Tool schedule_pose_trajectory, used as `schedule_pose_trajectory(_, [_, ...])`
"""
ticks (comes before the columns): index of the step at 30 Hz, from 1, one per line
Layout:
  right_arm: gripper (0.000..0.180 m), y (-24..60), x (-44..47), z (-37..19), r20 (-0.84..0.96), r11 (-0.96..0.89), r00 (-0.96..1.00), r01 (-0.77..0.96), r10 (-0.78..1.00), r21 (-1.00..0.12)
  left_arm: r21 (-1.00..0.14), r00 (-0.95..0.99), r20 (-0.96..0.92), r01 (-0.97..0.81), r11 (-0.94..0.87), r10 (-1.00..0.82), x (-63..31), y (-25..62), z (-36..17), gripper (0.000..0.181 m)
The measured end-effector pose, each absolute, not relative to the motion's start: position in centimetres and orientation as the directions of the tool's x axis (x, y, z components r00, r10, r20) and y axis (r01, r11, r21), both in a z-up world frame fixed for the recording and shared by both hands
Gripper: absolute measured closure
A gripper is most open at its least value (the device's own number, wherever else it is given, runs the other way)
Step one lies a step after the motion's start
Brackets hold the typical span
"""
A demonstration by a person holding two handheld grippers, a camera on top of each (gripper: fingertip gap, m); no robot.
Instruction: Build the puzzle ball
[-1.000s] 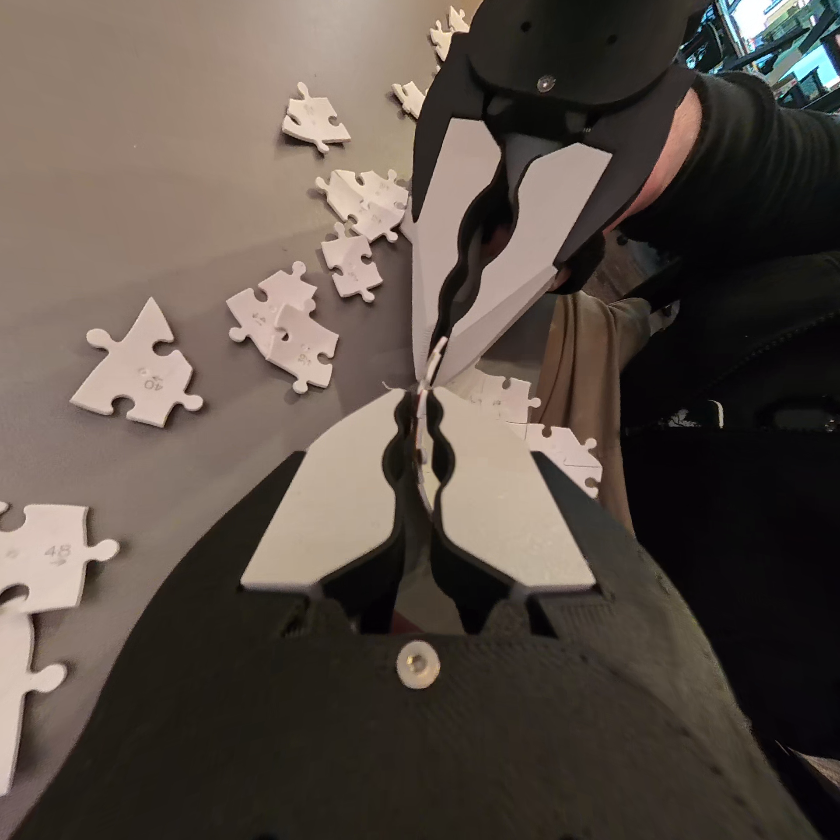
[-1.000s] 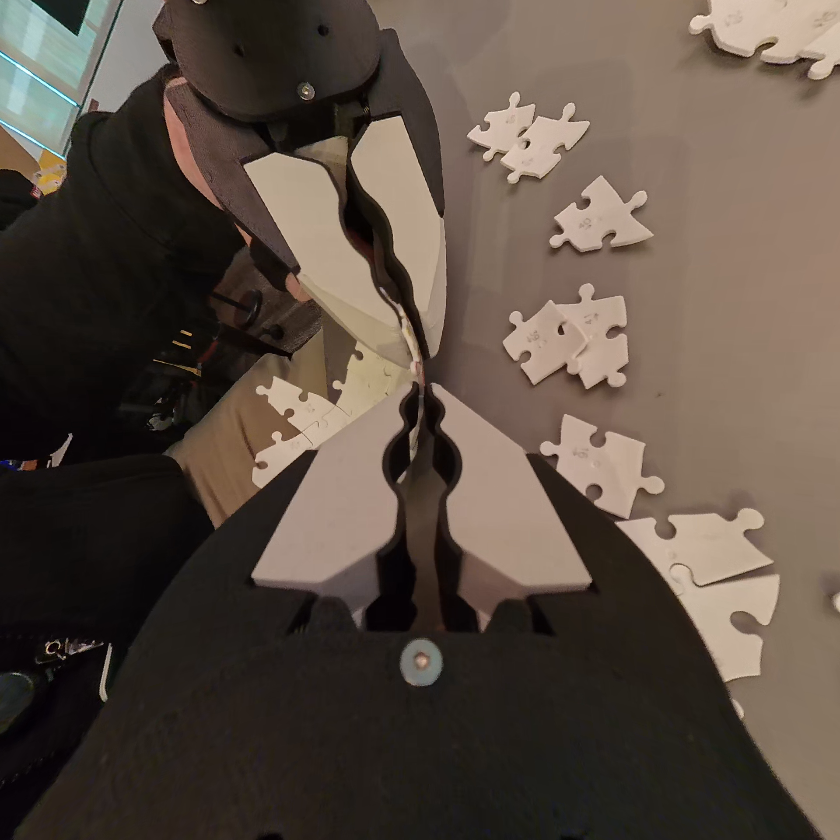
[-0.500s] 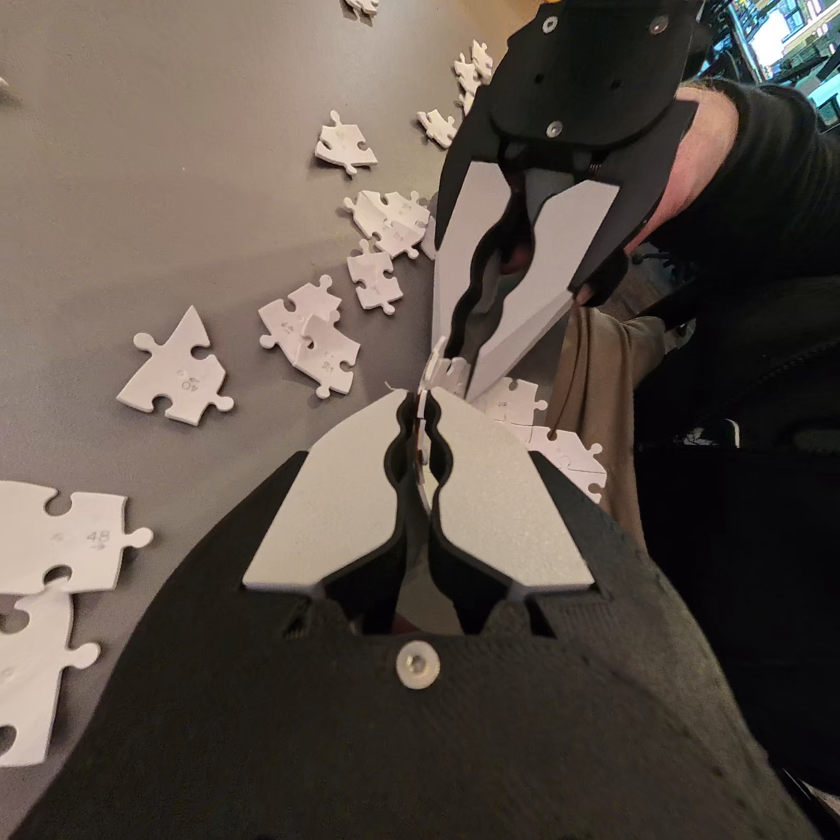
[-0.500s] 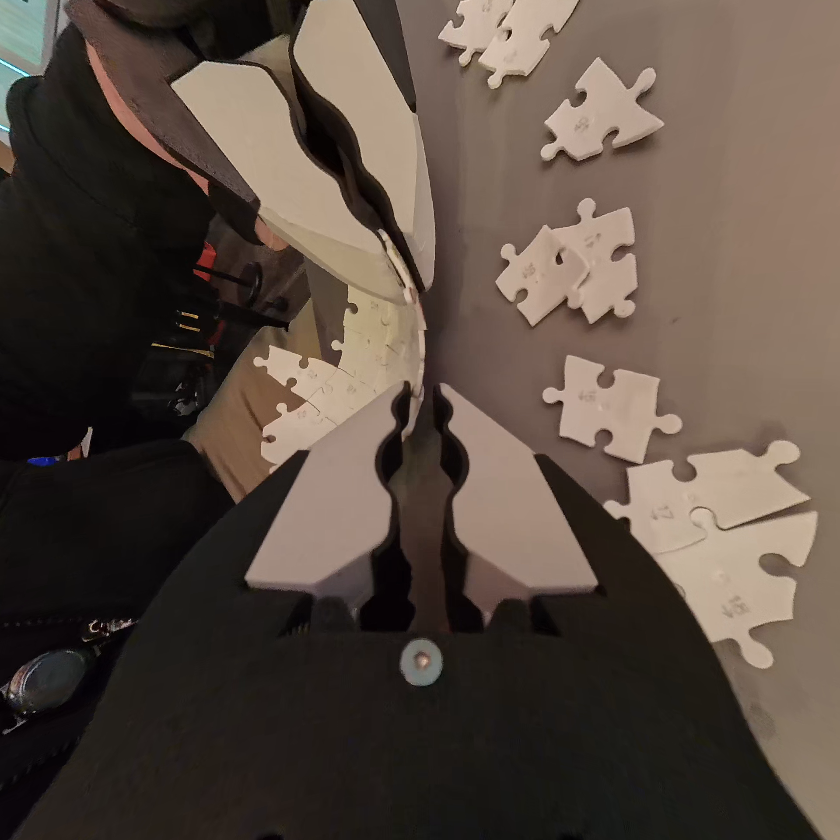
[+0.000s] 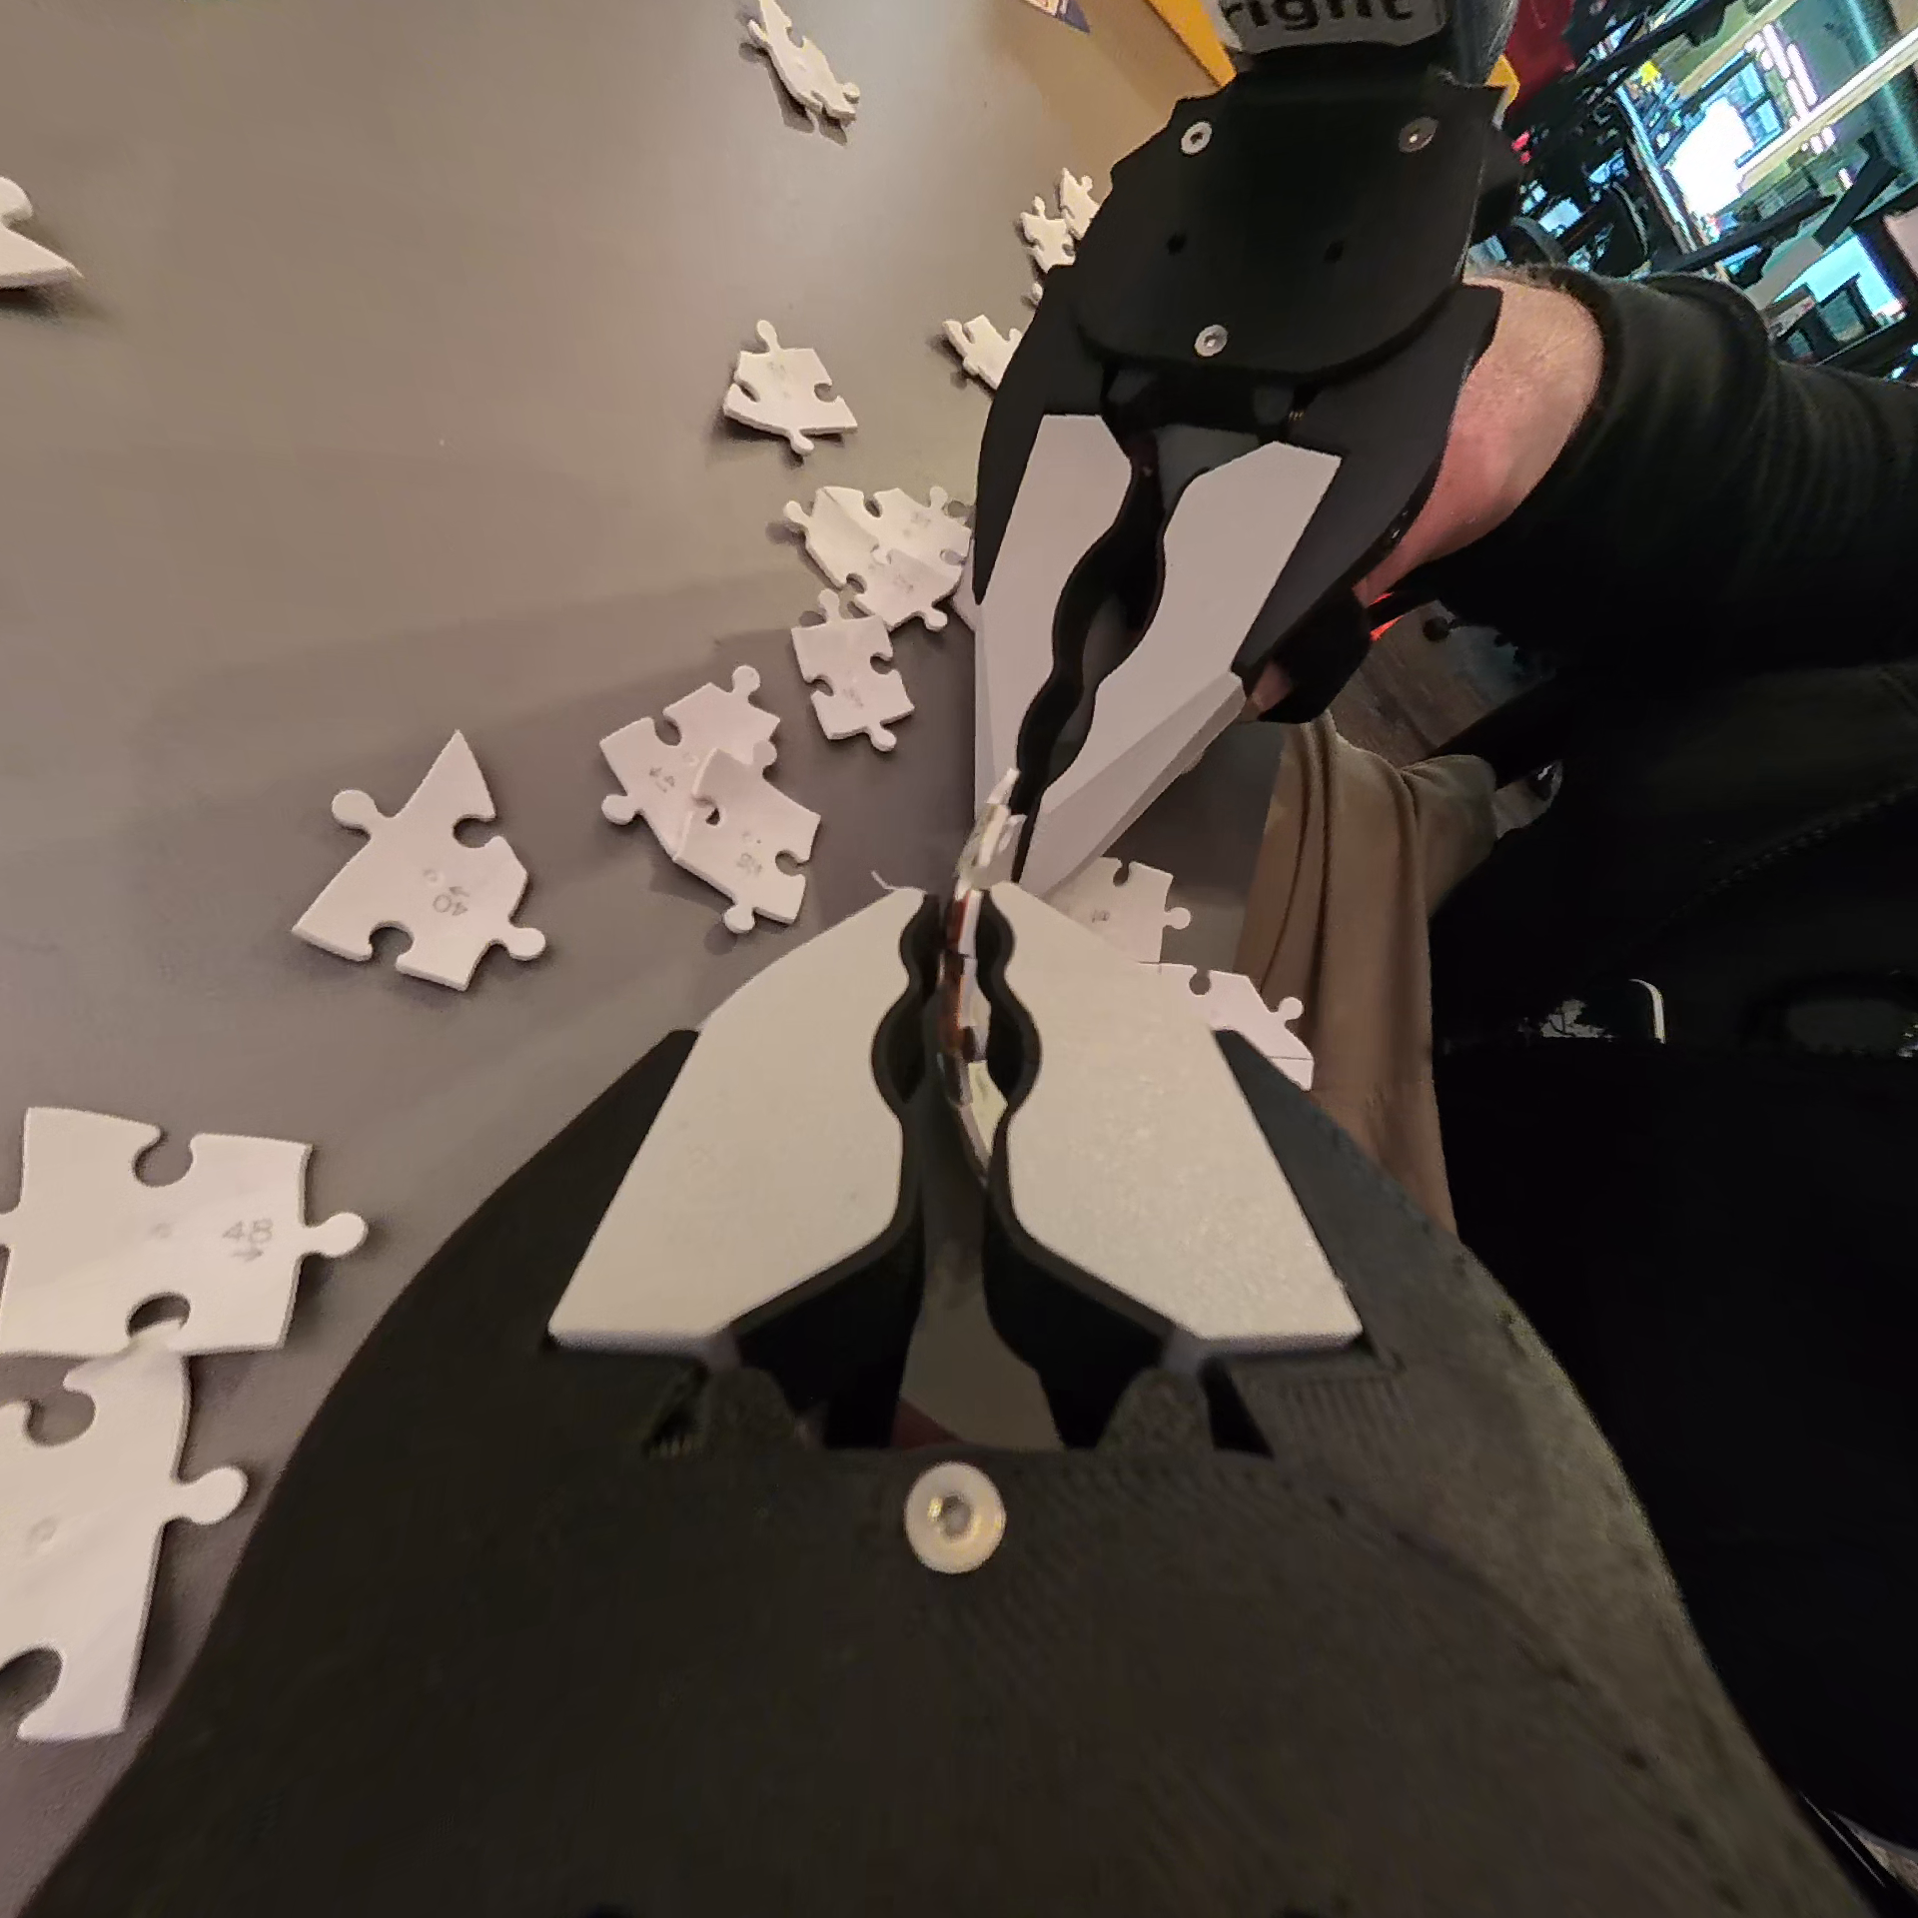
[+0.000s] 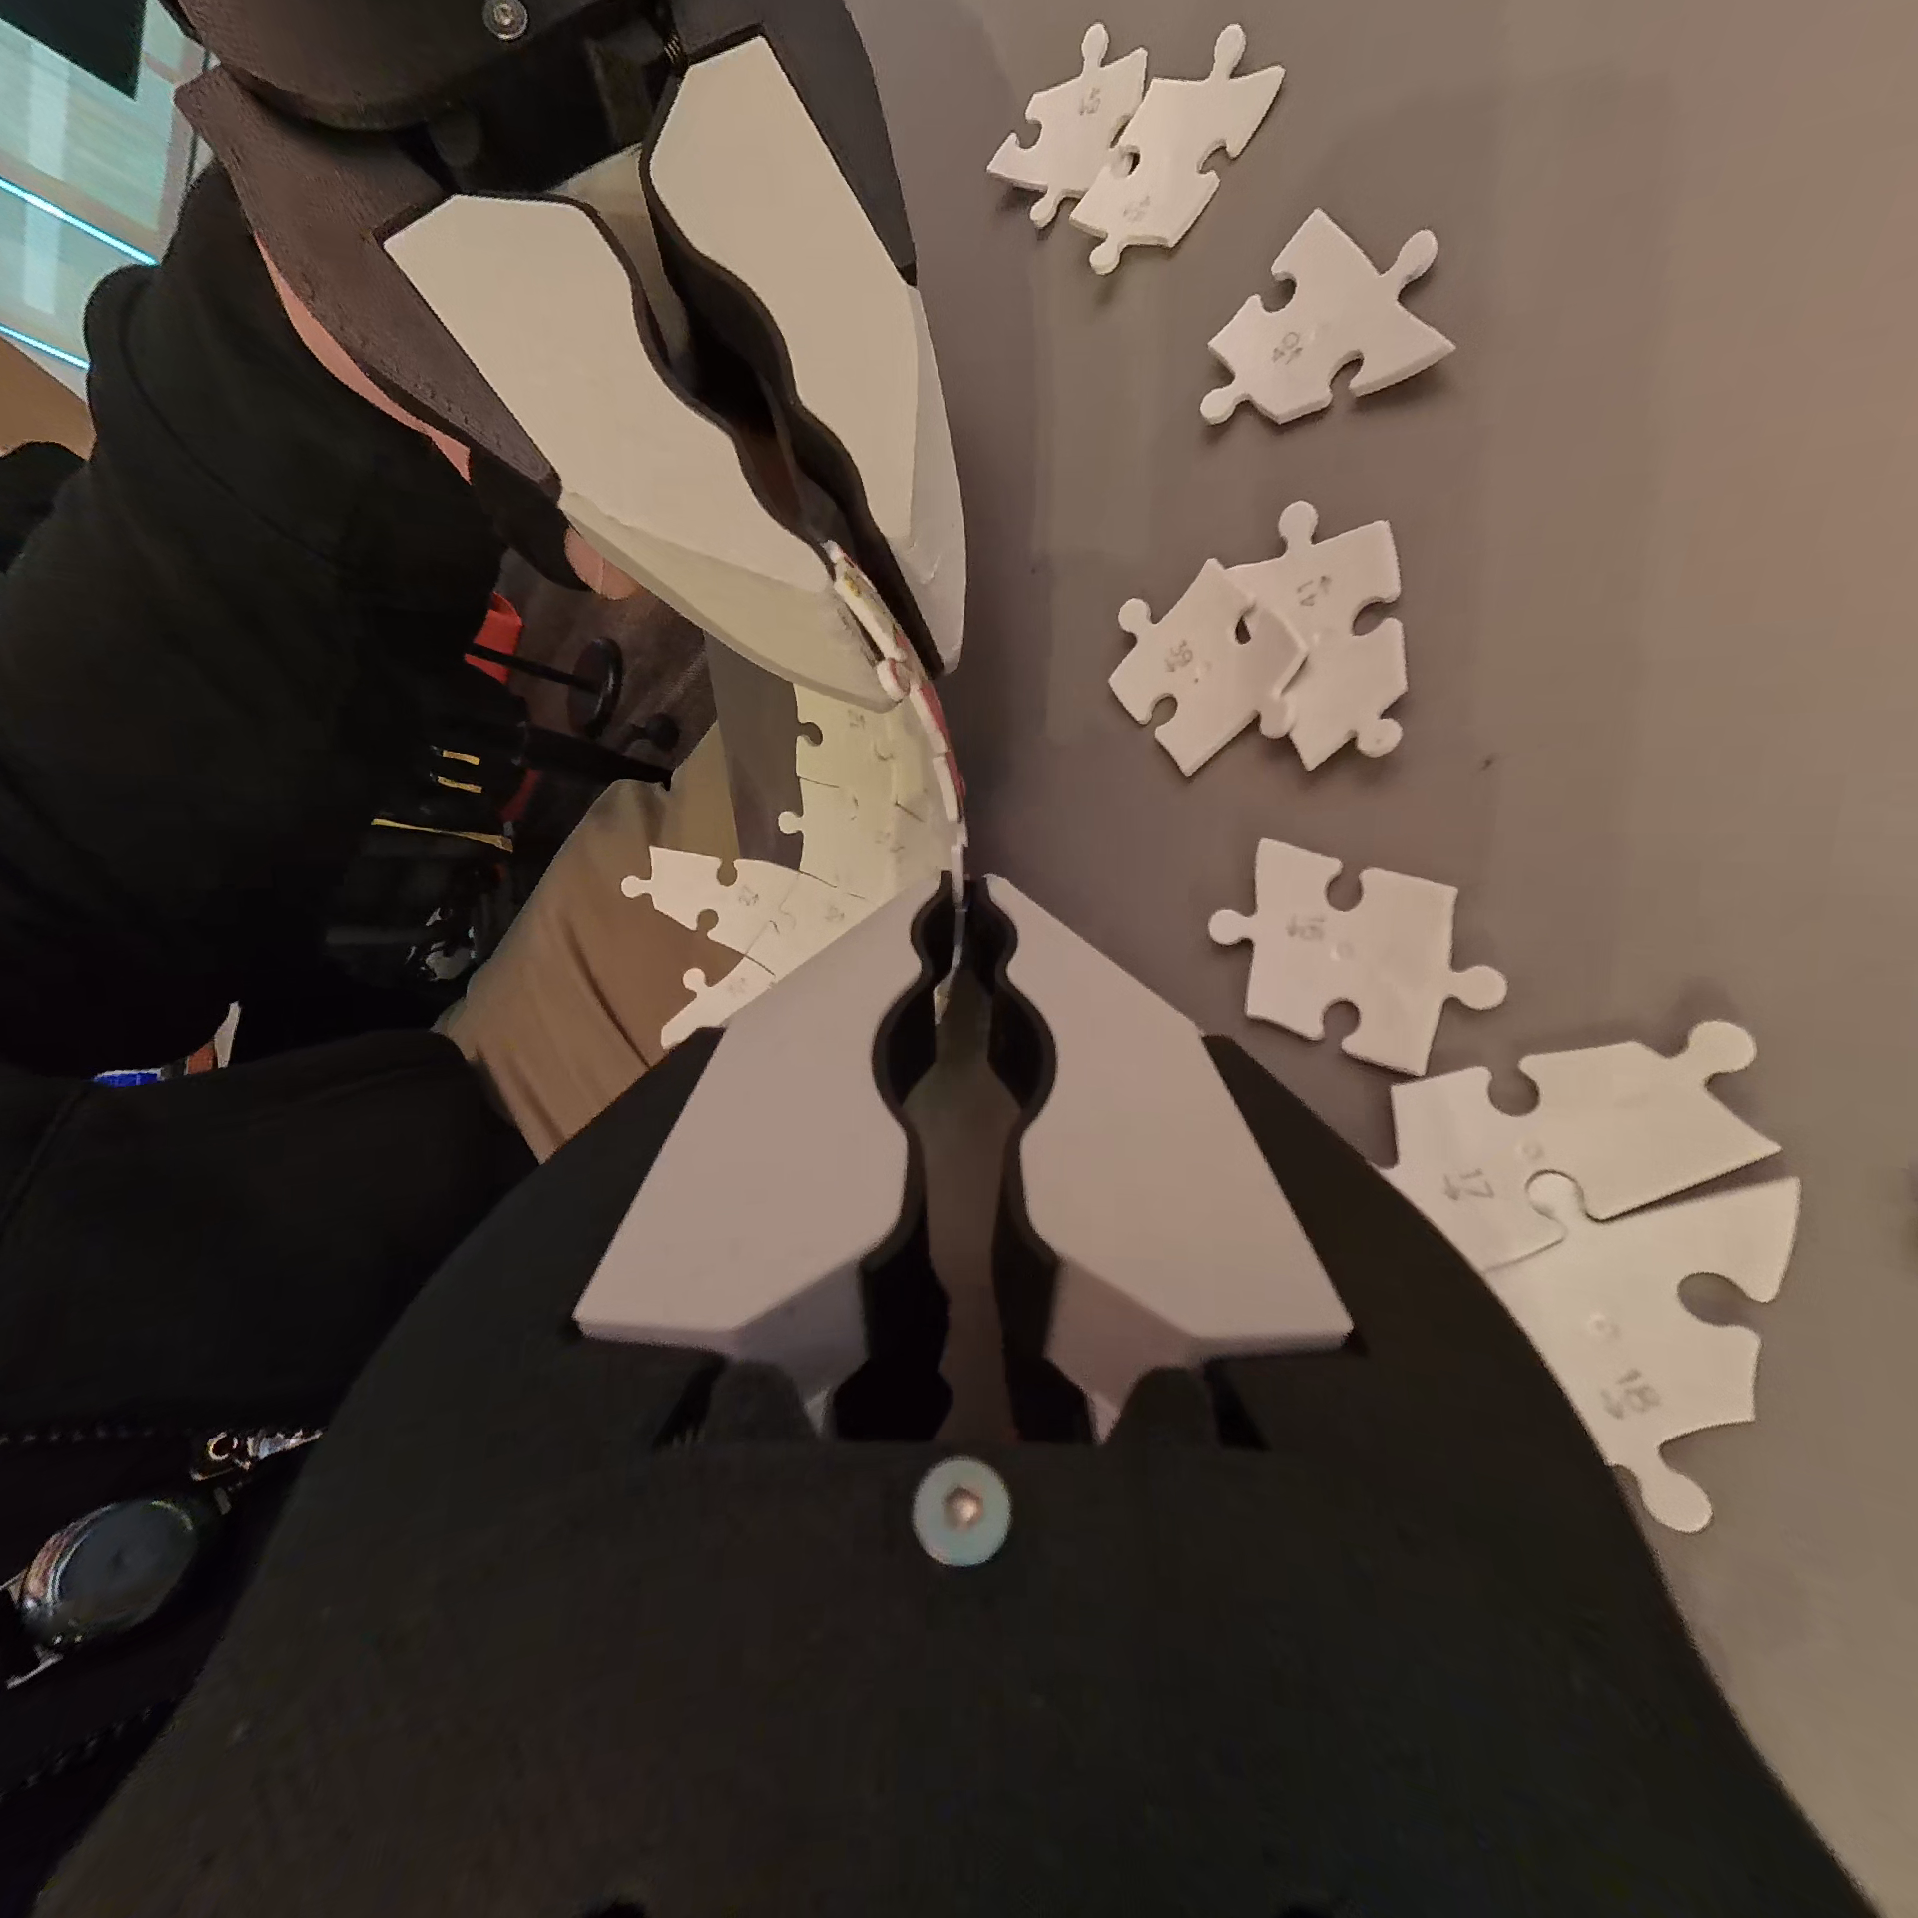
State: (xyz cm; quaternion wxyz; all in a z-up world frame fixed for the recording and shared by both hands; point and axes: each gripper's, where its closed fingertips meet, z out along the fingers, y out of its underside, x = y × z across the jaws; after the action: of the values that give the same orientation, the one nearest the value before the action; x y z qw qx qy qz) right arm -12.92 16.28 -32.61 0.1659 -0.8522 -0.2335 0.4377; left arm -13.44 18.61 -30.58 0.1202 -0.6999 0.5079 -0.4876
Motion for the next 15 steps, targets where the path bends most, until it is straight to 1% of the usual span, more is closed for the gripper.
schedule_pose_trajectory(2, [0.179,16.6,-12.8,-32.6,-0.663,-0.837,0.520,0.237,0.539,-0.494,-0.668,0.018,0.557,-0.585,-0.460,-0.831,-13.4,18.9,-30.5,0.174])
schedule_pose_trajectory(4, [0.166,16.9,-12.7,-32.6,-0.650,-0.833,0.532,0.241,0.542,-0.498,-0.662,0.038,0.557,-0.582,-0.472,-0.830,-13.6,19.3,-30.7,0.174])
schedule_pose_trajectory(7, [0.155,17.2,-12.1,-32.2,-0.622,-0.823,0.554,0.249,0.553,-0.510,-0.655,0.085,0.557,-0.566,-0.500,-0.826,-13.7,20.2,-31.0,0.173])
schedule_pose_trajectory(10, [0.154,17.7,-11.3,-31.0,-0.601,-0.809,0.567,0.228,0.563,-0.542,-0.655,0.107,0.570,-0.538,-0.530,-0.814,-14.0,20.8,-31.0,0.170])
schedule_pose_trajectory(15, [0.155,18.8,-9.0,-28.4,-0.558,-0.774,0.601,0.171,0.572,-0.609,-0.663,0.160,0.541,-0.523,-0.536,-0.826,-14.7,21.7,-30.9,0.155])
